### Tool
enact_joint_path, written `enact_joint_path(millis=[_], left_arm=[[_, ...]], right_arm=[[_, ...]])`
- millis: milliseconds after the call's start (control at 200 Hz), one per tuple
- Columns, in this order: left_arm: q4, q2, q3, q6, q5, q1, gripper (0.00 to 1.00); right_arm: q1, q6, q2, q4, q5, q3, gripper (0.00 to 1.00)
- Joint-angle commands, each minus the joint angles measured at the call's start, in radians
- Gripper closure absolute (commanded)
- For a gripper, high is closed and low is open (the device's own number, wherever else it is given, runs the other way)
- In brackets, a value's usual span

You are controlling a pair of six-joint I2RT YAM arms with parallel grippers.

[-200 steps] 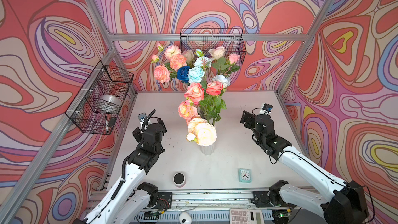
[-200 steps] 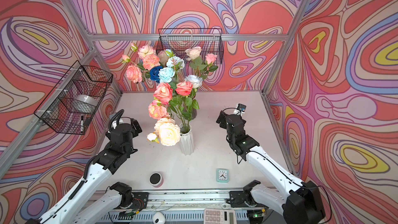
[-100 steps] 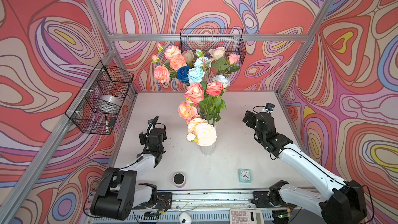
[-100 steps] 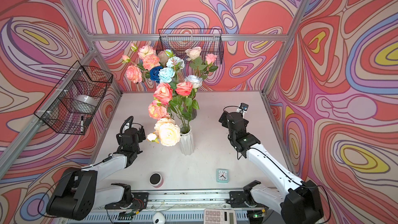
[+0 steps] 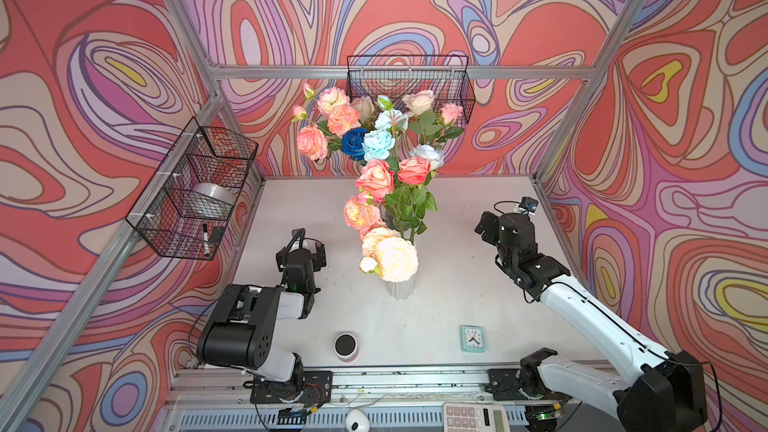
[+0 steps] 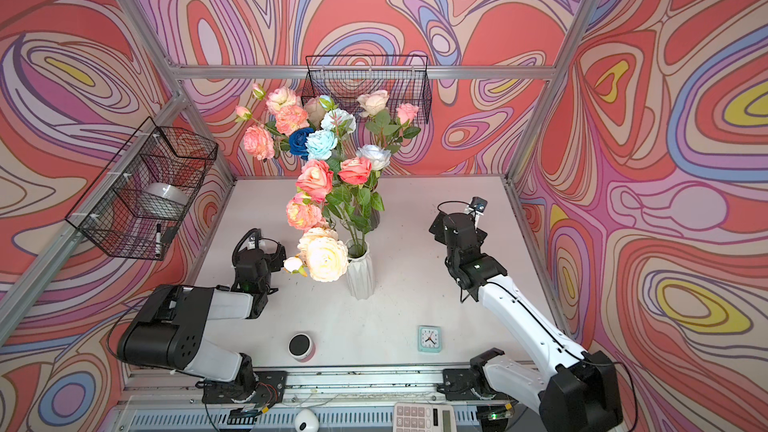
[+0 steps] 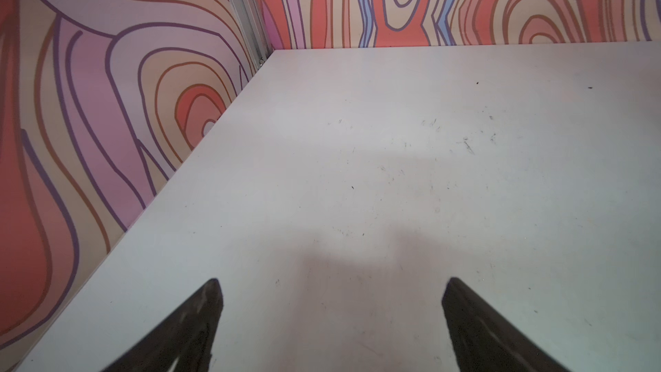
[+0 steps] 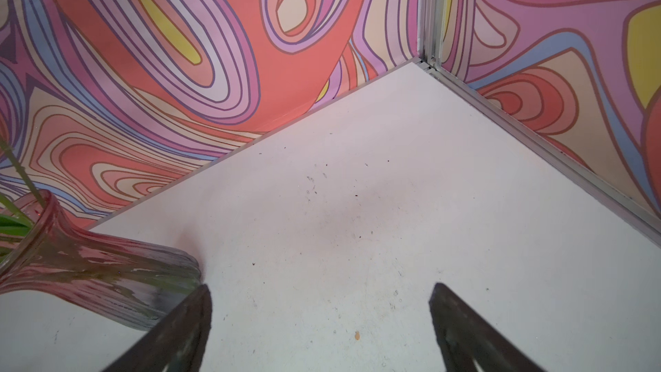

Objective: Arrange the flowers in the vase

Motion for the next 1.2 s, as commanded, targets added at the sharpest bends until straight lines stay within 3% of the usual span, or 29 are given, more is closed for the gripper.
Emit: enact_joint_path(millis=[0,40,105,155,395,616,786,951,1196], left_arm=[[-0.045,0.001,0.052,-0.014,0.055,0.023,0.0],[0.044,0.027,0.033,-0.003,0.054,0.023,0.0],[-0.071,-0.007,0.058,-0.022,0.058,0.023,0.0],[0.003,0.019,0.044,-0.005,0.053,0.023,0.0],[-0.037,0.003,0.051,-0.016,0.054,0.023,0.0],[-0.005,0.016,0.046,-0.01,0.054,0.023,0.0],[-0.014,0.015,0.048,-0.011,0.054,0.024,0.0],[-0.011,0.015,0.048,-0.011,0.054,0.024,0.0],[-0.011,0.016,0.048,-0.01,0.052,0.024,0.0]], right_arm=[[-0.011,-0.029,-0.012,-0.02,0.02,0.028,0.02],[-0.017,-0.031,-0.017,-0.009,0.022,0.018,0.02],[-0.025,-0.037,-0.026,0.015,0.037,-0.004,0.02],[-0.033,-0.033,-0.035,0.046,0.05,-0.027,0.02],[-0.079,-0.232,-0.056,0.269,0.046,-0.14,0.02],[-0.219,-0.349,0.017,0.472,-0.057,-0.251,0.02],[-0.328,-0.381,0.12,0.646,-0.227,-0.343,0.02],[-0.373,-0.423,0.247,0.97,-0.324,-0.443,0.02],[-0.385,-0.47,0.443,1.07,-0.42,-0.393,0.02]])
